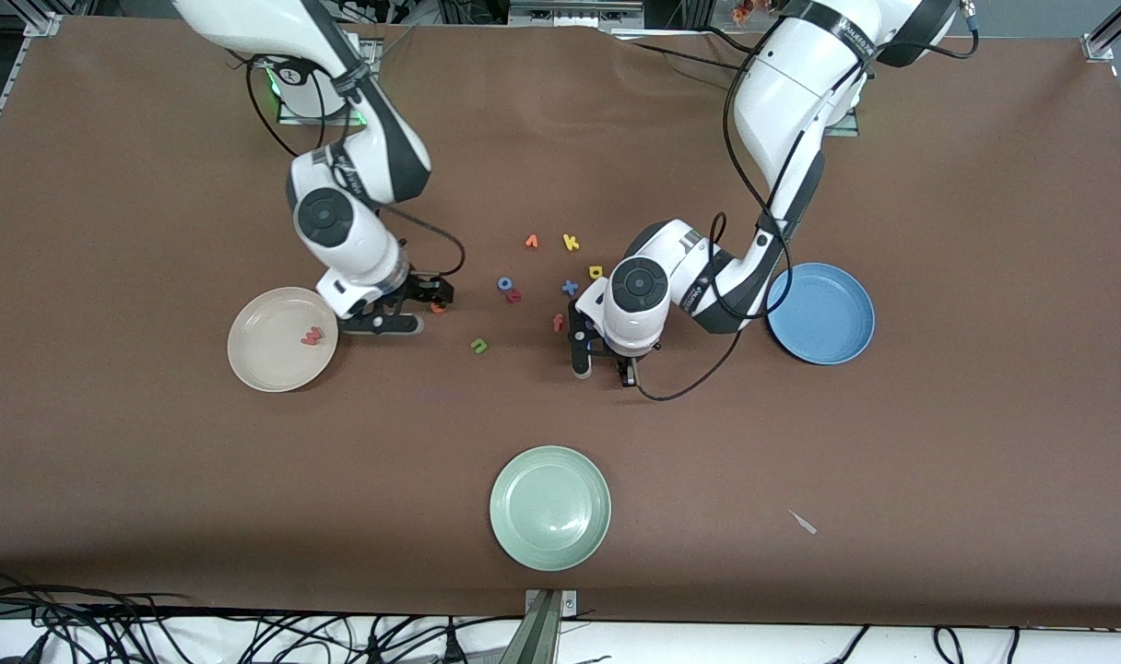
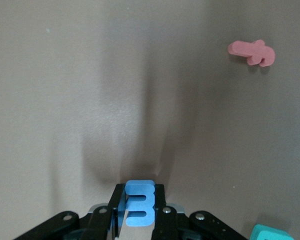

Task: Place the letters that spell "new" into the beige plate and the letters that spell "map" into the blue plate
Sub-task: 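Release the blue m on the blue plate while the right gripper reaches orange e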

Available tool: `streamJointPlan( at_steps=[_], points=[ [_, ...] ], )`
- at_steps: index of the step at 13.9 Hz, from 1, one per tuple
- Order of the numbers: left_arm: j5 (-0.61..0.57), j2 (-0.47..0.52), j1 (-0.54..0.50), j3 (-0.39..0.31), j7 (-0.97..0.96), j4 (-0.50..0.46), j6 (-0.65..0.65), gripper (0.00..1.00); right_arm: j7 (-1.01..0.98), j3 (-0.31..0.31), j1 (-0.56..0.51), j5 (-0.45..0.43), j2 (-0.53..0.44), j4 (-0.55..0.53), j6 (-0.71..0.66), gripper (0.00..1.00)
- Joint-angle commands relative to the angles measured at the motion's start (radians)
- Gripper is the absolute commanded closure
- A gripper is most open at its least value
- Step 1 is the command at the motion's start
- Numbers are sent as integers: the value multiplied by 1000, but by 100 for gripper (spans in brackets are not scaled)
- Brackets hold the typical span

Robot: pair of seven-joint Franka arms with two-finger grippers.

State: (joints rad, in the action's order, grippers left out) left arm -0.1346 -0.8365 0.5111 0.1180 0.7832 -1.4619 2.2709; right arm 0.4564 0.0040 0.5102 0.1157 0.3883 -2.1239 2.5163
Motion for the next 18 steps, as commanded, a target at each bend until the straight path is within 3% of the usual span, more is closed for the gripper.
streamJointPlan(
  at_steps=[1, 4, 7, 12, 14, 18],
  points=[
    [-19, 78, -35, -3, 11, 3, -123, 91, 19, -4, 10, -2, 23, -74, 128, 0],
    [-13, 160, -109, -4, -9, -5, -313, 91, 21, -4, 19, -2, 43, -87, 160, 1],
    [-22, 215, -228, -4, 13, -37, -396, 89, 25, -4, 19, -2, 66, -85, 188, 9],
    [-17, 361, -371, 2, 16, -271, -378, 89, 62, -4, 48, 2, 95, -74, 219, 26],
    [-17, 428, -384, 3, 16, -413, -291, 88, 64, -4, 50, 2, 96, -73, 219, 38],
    [-16, 485, -434, 6, 16, -601, -156, 83, 64, -4, 50, 2, 96, -71, 217, 69]
  ],
)
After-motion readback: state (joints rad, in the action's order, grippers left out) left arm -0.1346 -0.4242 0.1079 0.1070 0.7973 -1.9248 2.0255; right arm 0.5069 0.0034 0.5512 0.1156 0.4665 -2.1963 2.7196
